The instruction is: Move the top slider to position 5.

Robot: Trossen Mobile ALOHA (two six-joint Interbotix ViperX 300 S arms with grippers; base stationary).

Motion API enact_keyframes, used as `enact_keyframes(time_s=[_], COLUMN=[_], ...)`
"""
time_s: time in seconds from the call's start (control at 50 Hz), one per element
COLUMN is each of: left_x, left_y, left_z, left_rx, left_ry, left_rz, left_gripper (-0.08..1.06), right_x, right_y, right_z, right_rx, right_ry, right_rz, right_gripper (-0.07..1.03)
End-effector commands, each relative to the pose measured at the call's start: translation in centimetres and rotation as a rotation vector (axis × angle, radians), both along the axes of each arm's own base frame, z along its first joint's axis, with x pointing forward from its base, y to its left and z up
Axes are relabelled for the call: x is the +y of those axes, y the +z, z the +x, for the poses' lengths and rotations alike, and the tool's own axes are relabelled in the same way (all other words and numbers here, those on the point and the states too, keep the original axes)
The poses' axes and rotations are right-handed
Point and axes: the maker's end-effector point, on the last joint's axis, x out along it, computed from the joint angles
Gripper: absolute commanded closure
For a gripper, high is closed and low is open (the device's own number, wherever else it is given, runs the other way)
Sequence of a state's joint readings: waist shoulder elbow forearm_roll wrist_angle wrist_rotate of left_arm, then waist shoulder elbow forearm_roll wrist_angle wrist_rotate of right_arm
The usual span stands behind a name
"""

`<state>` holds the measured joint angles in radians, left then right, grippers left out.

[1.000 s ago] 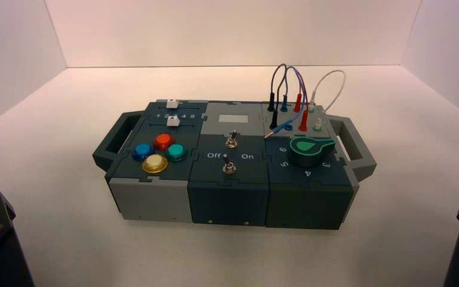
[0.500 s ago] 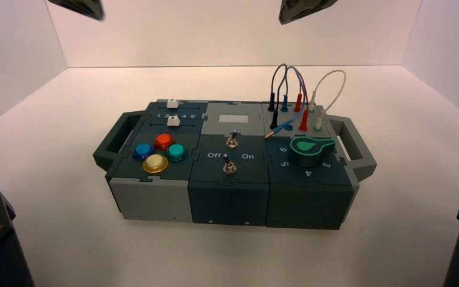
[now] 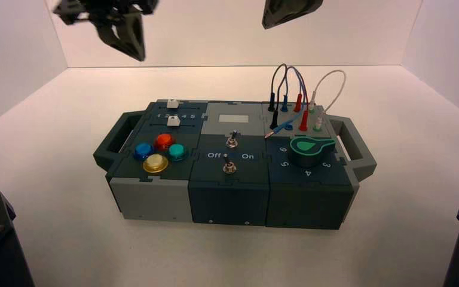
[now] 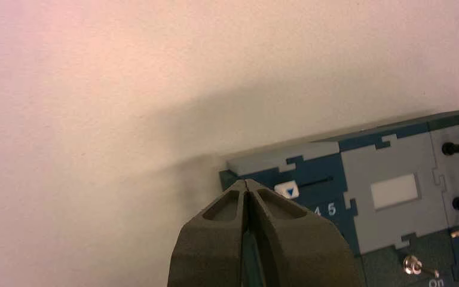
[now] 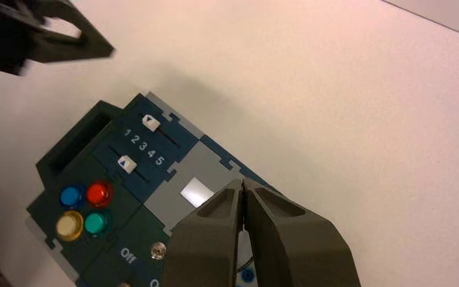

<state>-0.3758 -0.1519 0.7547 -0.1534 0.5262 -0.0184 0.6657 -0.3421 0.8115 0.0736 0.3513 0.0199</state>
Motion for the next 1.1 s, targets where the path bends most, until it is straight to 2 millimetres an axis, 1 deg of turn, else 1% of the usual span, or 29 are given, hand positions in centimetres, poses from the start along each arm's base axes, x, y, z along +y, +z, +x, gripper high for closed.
enact_keyframes(time_s=[0.02, 0.16, 0.34, 0.44, 0.78, 1.1], left_x=[-1.2, -1.9, -2.8, -3.1, -3.3, -3.9], left_y=[-0.1, -1.8, -3.9, -4.6, -4.9, -5.2], left_z=[1.3, 1.4, 0.8, 0.4, 0.0, -0.6], left_rx=[-0.003, 0.049, 0.116, 0.137, 0.159, 0.176], left_ry=[-0.010, -0.007, -0.015, -0.021, -0.029, -0.052], left_rz=[-0.008, 0.002, 0.010, 0.014, 0.020, 0.028], left_gripper=[1.01, 1.01, 1.01, 1.01, 1.01, 1.00], right_x=[0.6, 0.6, 0.6, 0.6, 0.7, 0.6], right_y=[1.1, 0.8, 0.8, 0.7, 0.7, 0.6], right_z=[0.4, 0.4, 0.4, 0.4, 0.5, 0.5], right_rx=[-0.026, -0.020, -0.020, -0.018, -0.017, -0.017], right_ry=[0.001, 0.001, 0.001, 0.001, 0.001, -0.001], right_rz=[0.028, 0.023, 0.023, 0.022, 0.021, 0.021], right_gripper=[0.98, 0.98, 0.98, 0.98, 0.98, 0.98])
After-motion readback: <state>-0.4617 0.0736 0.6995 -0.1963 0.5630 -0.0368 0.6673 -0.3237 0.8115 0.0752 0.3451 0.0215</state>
